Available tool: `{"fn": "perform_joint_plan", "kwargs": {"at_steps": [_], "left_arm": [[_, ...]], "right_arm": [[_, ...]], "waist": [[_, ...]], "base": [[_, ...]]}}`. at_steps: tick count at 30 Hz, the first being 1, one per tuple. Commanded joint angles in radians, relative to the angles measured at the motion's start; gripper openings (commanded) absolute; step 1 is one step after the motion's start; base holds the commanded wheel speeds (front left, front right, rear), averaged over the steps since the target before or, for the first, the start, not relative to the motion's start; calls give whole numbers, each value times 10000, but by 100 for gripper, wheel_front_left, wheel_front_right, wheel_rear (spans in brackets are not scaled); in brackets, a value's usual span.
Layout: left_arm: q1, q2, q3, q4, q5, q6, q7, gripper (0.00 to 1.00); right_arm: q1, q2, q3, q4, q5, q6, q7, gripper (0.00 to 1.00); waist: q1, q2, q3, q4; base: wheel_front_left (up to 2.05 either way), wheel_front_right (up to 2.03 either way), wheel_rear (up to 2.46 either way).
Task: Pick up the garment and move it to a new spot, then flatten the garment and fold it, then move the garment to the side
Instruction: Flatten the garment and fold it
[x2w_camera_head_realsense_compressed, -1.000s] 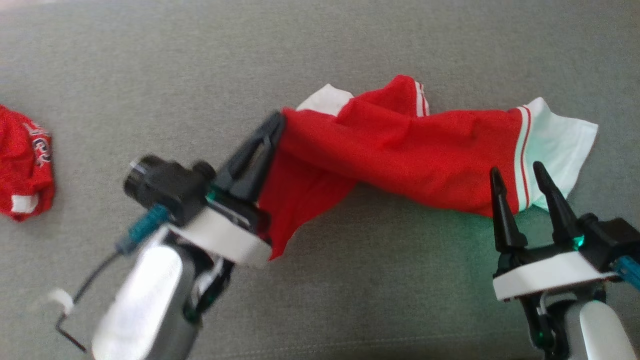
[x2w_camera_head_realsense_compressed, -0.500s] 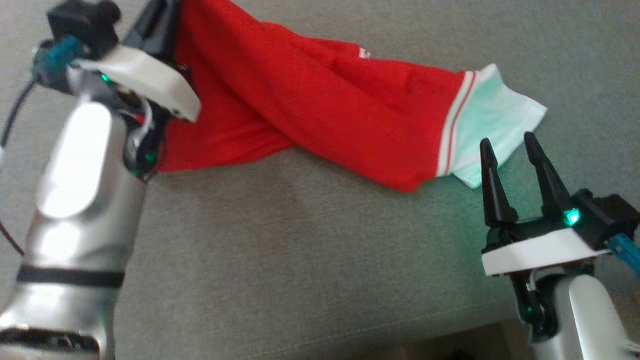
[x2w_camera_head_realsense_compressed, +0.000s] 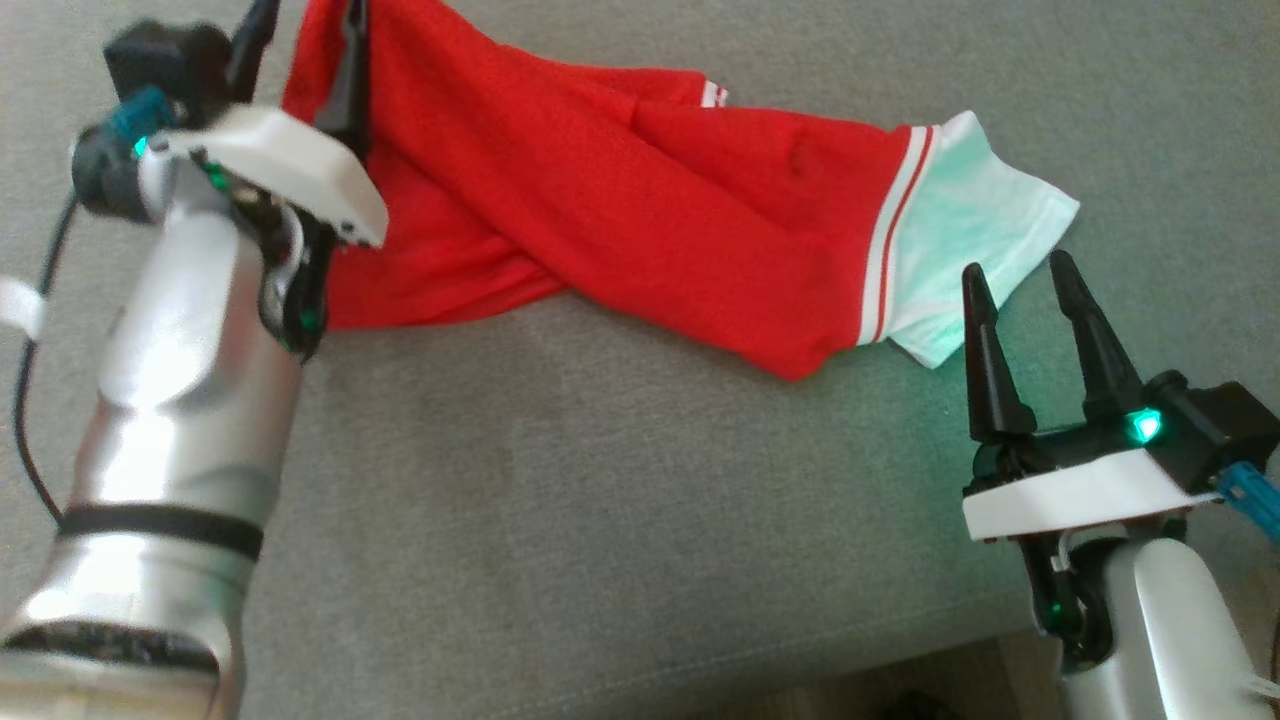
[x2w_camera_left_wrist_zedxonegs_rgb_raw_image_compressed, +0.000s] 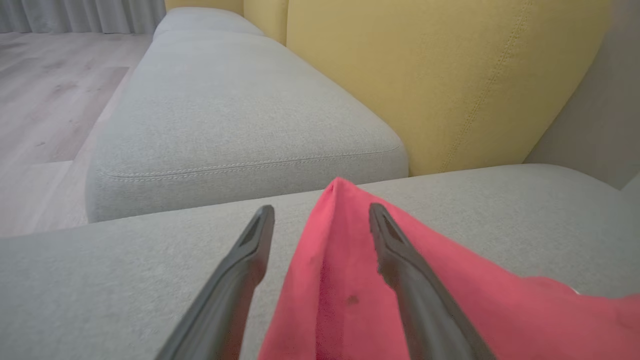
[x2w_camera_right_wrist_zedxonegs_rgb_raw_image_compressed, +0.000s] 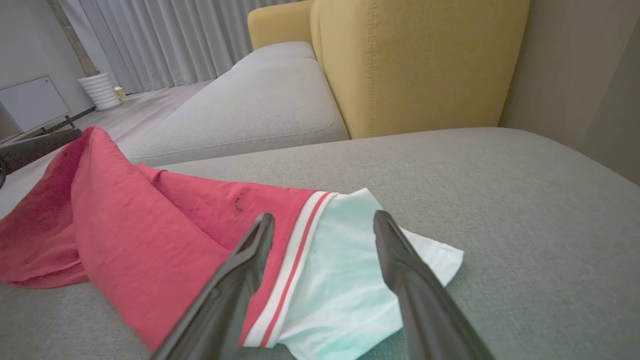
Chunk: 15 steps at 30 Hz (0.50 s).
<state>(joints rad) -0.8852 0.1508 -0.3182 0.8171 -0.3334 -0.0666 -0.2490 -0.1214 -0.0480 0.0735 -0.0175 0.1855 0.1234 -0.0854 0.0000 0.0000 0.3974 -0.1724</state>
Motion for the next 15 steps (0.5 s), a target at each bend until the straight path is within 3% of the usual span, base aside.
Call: {"fn": "perform_joint_plan", "kwargs": {"at_steps": [1,10,15], "left_arm": [[195,270,203,-429,124,122,-106,100],[3554,315,718,-4701,947,1330,-125,100],[5456,499,841,-6361,1220,1554,-126,100]], "right_arm": [[-224,-24,143,-292,-68,73,-70,100],[-55,-96,-120,-475,-516,73,108,100],[171,-179,-147,-604,-701,73,355,100]], "waist": [[0,0,-193,190],[0,0,-1056,949],[0,0,-1517,1248]], "base": [[0,0,0],[0,0,0],[0,0,0]]}}
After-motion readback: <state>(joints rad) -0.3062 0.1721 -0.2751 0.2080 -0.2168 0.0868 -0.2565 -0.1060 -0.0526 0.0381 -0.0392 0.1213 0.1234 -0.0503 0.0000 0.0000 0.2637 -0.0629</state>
